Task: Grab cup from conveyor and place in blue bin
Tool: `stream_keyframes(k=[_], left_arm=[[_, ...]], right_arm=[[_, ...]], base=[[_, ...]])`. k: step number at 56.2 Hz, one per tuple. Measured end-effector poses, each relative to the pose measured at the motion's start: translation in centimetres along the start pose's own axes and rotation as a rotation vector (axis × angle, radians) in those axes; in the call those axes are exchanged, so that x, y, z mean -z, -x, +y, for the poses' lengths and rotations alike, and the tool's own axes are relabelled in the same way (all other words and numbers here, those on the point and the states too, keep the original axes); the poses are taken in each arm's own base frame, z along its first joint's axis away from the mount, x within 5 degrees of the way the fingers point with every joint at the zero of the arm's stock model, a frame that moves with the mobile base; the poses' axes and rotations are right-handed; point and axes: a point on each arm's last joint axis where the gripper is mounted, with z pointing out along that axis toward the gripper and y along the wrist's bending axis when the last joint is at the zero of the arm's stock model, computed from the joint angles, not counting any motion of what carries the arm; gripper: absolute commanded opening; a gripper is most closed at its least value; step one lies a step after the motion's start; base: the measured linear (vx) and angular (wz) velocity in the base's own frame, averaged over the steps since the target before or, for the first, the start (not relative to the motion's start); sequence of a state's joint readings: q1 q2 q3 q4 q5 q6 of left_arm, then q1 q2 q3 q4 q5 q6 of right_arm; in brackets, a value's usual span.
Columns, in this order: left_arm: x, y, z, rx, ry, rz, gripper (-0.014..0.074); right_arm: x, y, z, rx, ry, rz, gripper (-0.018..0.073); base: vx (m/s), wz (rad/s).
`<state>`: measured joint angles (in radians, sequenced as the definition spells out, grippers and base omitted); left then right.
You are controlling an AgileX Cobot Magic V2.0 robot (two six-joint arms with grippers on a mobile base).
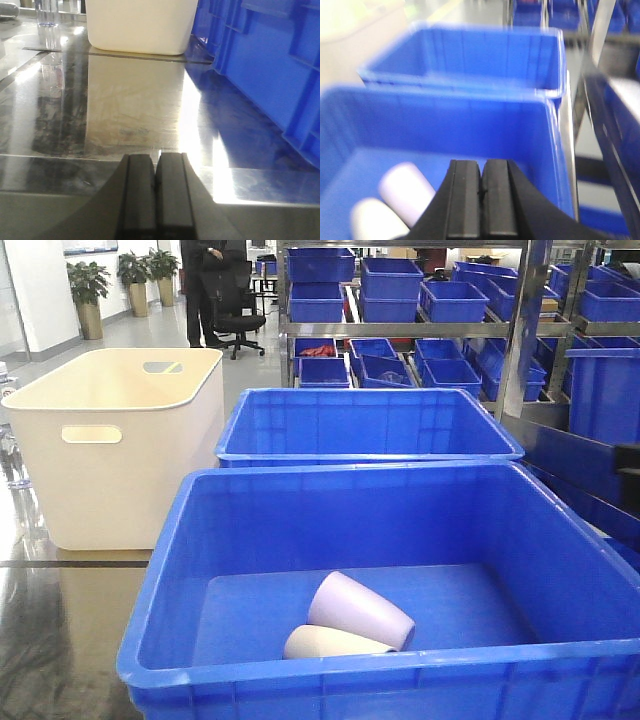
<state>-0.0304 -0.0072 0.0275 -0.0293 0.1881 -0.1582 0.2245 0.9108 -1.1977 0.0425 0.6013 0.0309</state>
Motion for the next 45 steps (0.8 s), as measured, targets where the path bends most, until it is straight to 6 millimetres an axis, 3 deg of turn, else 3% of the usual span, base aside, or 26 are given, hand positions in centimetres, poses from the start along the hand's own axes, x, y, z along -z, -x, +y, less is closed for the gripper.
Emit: stream_keyframes(k=[7, 17, 25, 34, 45], left_arm=[[0.0, 0.0, 0.0, 0.0, 0.0, 0.0, -0.0006], [0.0, 0.0, 0.0, 0.0, 0.0, 0.0, -0.0006], [0.0, 0.0, 0.0, 0.0, 0.0, 0.0, -0.0006], [0.0, 0.0, 0.0, 0.0, 0.0, 0.0, -0.0006], [0.0, 0.0, 0.0, 0.0, 0.0, 0.0, -0.0006]], right_arm=[[4.1, -1.3, 0.1, -0.021, 0.02, -0.156, -0.0011], [7.2, -7.1, -0.3, -0.044, 0.03, -0.3, -0.0011], [8.0, -12.5, -0.8, -0.023, 0.011, -0.328, -0.0011], [7.3, -18.9, -1.8, 0.048, -0.1, -0.257, -0.0009], [6.4, -24.8, -2.7, -0.011, -0.189, -0.197, -0.0009]], base=[[0.0, 0.0], [0.0, 0.0], [0.0, 0.0], [0.0, 0.0], [0.0, 0.0]])
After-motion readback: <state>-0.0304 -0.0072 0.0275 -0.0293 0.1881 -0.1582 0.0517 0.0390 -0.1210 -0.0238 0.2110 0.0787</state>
